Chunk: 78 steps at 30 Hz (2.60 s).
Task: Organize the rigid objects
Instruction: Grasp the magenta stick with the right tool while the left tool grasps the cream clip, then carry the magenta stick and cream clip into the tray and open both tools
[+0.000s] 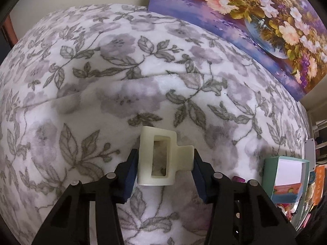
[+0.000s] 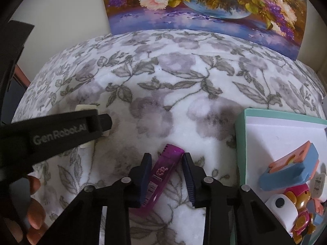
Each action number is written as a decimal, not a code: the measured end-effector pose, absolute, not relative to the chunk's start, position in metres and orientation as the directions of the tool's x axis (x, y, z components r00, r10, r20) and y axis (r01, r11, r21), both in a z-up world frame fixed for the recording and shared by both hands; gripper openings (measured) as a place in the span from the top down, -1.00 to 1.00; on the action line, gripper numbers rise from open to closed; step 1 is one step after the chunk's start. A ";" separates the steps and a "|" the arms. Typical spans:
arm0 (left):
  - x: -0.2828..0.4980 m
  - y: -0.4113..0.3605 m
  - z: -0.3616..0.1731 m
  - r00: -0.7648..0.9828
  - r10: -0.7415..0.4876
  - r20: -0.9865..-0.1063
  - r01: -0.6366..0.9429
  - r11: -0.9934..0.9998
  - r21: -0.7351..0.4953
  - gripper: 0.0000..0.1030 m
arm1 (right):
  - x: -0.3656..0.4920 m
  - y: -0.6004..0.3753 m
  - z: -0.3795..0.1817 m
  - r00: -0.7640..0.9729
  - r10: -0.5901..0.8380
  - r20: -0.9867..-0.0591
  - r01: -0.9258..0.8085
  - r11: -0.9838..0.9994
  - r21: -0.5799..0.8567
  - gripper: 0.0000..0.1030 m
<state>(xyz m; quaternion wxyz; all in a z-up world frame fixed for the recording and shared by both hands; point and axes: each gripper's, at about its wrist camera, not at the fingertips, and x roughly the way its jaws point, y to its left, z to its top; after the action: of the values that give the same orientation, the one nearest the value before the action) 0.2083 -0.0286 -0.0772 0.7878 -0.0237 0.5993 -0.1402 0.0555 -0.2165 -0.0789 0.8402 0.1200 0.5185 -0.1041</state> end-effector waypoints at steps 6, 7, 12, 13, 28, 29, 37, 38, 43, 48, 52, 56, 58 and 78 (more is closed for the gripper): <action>0.203 -0.011 -0.063 0.249 -0.245 -0.937 0.147 0.966 -0.214 0.00 | 0.050 -0.214 -0.079 0.427 -0.051 -0.903 0.299 0.950 0.088 0.53; 0.201 -0.009 -0.060 0.255 -0.241 -0.936 0.144 0.967 -0.210 0.00 | 0.048 -0.214 -0.078 0.426 -0.046 -0.904 0.299 0.950 0.092 0.54; 0.187 -0.002 -0.043 0.269 -0.250 -0.930 0.128 0.966 -0.223 0.00 | 0.034 -0.217 -0.076 0.426 -0.015 -0.904 0.315 0.940 0.133 0.56; 0.183 -0.003 -0.038 0.273 -0.253 -0.928 0.130 0.966 -0.226 0.00 | 0.030 -0.218 -0.074 0.426 -0.011 -0.905 0.319 0.938 0.139 0.56; 0.122 -0.009 0.021 0.397 -0.233 -0.888 0.178 0.968 -0.175 0.00 | -0.022 -0.228 -0.018 0.516 0.005 -0.857 0.338 0.918 0.209 0.61; 0.118 -0.009 0.025 0.412 -0.226 -0.883 0.173 0.971 -0.168 0.00 | -0.026 -0.229 -0.013 0.526 0.005 -0.850 0.337 0.917 0.214 0.61; 0.090 -0.013 0.036 0.448 -0.224 -0.865 0.182 0.971 -0.157 0.00 | -0.053 -0.231 0.016 0.587 -0.003 -0.810 0.337 0.910 0.242 0.61; 0.087 -0.014 0.037 0.449 -0.225 -0.865 0.184 0.970 -0.157 0.00 | -0.057 -0.231 0.019 0.593 -0.008 -0.805 0.339 0.910 0.240 0.61; 0.068 -0.021 0.036 0.447 -0.225 -0.866 0.207 0.968 -0.144 0.00 | -0.077 -0.244 0.034 0.623 -0.023 -0.782 0.366 0.892 0.265 0.61; 0.049 -0.041 0.037 0.441 -0.237 -0.866 0.268 0.955 -0.126 0.00 | -0.097 -0.265 0.039 0.623 -0.068 -0.779 0.423 0.867 0.263 0.61; 0.035 -0.059 0.037 0.435 -0.245 -0.866 0.320 0.942 -0.106 0.00 | -0.111 -0.282 0.038 0.615 -0.081 -0.785 0.466 0.840 0.279 0.61; 0.017 -0.078 0.037 0.429 -0.256 -0.866 0.376 0.922 -0.086 0.00 | -0.124 -0.299 0.041 0.610 -0.112 -0.784 0.504 0.818 0.275 0.61; 0.011 -0.087 0.035 0.417 -0.267 -0.869 0.403 0.911 -0.087 0.00 | -0.132 -0.308 0.042 0.607 -0.129 -0.784 0.524 0.807 0.273 0.61; -0.027 -0.148 0.007 0.345 -0.261 -0.902 0.562 0.827 -0.025 0.00 | -0.159 -0.356 0.022 0.517 -0.152 -0.842 0.617 0.748 0.244 0.60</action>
<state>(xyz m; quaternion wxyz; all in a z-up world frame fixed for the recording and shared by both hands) -0.0272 -0.1484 0.0074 0.8067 0.1467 0.5124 -0.2552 -0.1587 -0.3560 0.0219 0.8286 0.2685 0.4330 -0.2322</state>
